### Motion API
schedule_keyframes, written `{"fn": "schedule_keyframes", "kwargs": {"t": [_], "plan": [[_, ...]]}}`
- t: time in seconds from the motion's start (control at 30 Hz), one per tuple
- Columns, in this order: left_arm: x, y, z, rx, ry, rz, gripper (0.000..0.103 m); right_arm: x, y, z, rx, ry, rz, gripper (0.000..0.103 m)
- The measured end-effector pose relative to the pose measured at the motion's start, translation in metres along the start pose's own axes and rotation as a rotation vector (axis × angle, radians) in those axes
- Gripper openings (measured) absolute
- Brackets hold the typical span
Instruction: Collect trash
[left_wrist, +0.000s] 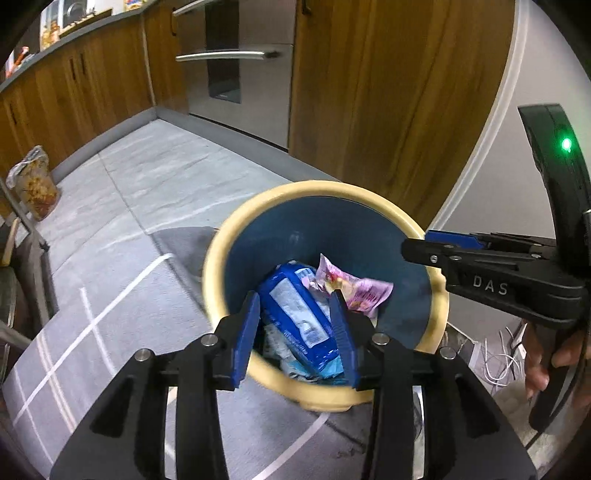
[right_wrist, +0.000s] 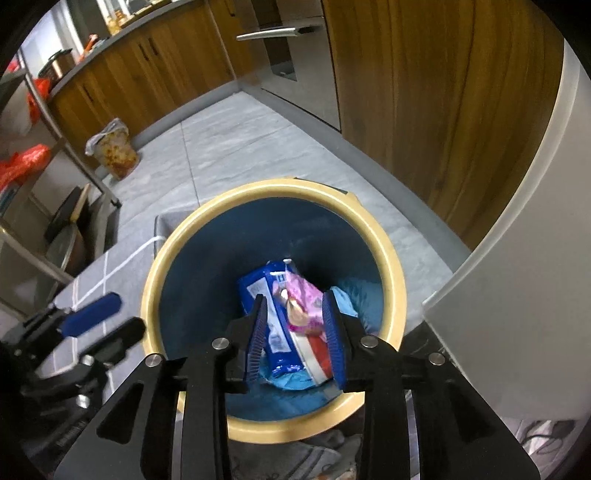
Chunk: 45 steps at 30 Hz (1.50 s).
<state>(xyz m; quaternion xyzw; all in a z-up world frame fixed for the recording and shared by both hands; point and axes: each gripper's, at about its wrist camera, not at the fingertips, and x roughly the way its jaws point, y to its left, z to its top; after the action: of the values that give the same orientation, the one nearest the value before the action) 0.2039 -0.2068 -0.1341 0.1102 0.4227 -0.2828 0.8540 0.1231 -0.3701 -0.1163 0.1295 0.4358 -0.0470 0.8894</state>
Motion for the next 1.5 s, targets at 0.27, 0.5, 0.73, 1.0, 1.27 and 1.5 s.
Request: {"fn": "schedule_keyframes", "kwargs": {"t": [0.27,0.5,0.73,1.0,1.27,1.5], "plan": [[-0.056,0.013,-0.018,-0.098,-0.046,0.017,0.051,-0.04,0.022,-0.024,-0.059,-0.014,0.01,0.046],[-0.109,-0.005,-0.042,-0.056,-0.097,0.091,0.081,-0.087,0.03,-0.056,-0.078,-0.055,0.026,0.063],[-0.145,-0.008,-0.059,-0.079,-0.168,0.118,0.097,-0.127,0.027,-0.076,-0.098,-0.16,0.0,0.085],[-0.147,-0.012,-0.067,-0.085,-0.202,0.157,0.097,-0.136,0.029,-0.085,-0.093,-0.261,-0.077,0.093],[-0.151,-0.025,-0.072,-0.004,-0.243,0.199,0.097,-0.139,0.03,-0.088,-0.098,-0.29,-0.102,0.094],[-0.149,-0.024,-0.07,-0.016,-0.234,0.196,0.097,-0.139,0.03,-0.09,-0.102,-0.286,-0.101,0.094]]}}
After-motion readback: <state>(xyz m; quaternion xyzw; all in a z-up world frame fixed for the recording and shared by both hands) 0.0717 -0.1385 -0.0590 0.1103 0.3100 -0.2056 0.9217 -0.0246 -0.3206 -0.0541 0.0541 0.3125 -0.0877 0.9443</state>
